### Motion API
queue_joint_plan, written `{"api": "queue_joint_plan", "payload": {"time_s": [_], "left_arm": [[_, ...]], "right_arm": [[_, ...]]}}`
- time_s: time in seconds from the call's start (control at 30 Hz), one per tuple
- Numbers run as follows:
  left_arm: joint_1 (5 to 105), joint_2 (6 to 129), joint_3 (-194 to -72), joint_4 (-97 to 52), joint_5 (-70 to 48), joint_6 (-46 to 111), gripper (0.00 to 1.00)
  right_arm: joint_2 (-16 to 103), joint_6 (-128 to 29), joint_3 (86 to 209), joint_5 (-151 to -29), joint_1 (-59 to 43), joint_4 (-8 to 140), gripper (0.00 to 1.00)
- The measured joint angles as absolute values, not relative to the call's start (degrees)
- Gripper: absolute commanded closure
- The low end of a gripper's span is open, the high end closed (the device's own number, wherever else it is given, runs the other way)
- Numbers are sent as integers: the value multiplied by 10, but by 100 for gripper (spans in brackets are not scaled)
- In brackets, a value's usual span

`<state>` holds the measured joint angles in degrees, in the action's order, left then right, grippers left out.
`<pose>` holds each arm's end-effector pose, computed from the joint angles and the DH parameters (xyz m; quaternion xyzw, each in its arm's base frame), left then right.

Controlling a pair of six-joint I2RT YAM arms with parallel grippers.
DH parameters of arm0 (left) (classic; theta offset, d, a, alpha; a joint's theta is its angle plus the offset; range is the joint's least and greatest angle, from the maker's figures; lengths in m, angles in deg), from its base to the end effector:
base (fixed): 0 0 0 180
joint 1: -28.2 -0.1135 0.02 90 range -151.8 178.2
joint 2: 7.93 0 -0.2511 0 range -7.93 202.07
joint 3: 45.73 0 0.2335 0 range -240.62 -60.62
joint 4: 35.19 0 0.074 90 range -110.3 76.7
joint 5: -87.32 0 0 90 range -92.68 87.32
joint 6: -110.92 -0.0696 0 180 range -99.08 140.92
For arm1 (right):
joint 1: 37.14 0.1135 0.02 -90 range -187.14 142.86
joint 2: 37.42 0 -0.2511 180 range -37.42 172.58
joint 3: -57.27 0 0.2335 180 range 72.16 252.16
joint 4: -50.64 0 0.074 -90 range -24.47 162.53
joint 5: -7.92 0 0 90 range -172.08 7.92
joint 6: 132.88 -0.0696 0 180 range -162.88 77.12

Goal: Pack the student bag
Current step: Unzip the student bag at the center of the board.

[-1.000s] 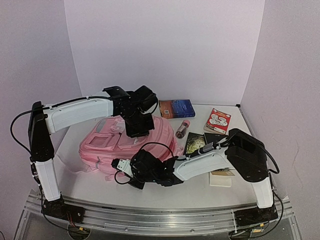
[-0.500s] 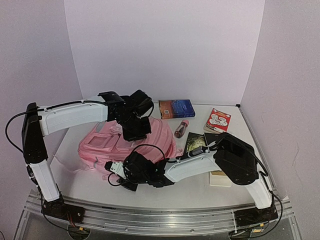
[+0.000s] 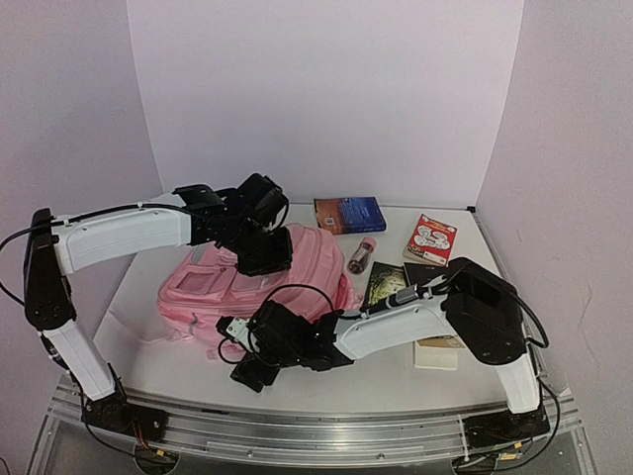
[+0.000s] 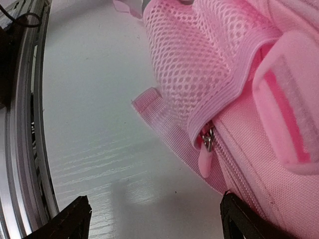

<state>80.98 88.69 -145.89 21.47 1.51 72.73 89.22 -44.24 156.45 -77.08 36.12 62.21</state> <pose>0.2267 -0.2900 0.2626 -0.0035 0.9481 -0.2289 0.2208 0.1465 0.4659 0.1170 -0.5143 0.7411 0.2292 0.3658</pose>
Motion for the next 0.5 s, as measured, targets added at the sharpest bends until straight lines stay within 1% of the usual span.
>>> {"api": "queue_joint_plan", "payload": {"time_s": [0.27,0.5], "left_arm": [[807,863,-1449,187,-31,704,100],[807,863,-1449,188,-36,693,100]], "right_arm": [[873,-503,1563,-702,361,627,12],[883,-515,1576,-700,351,629,12]]}}
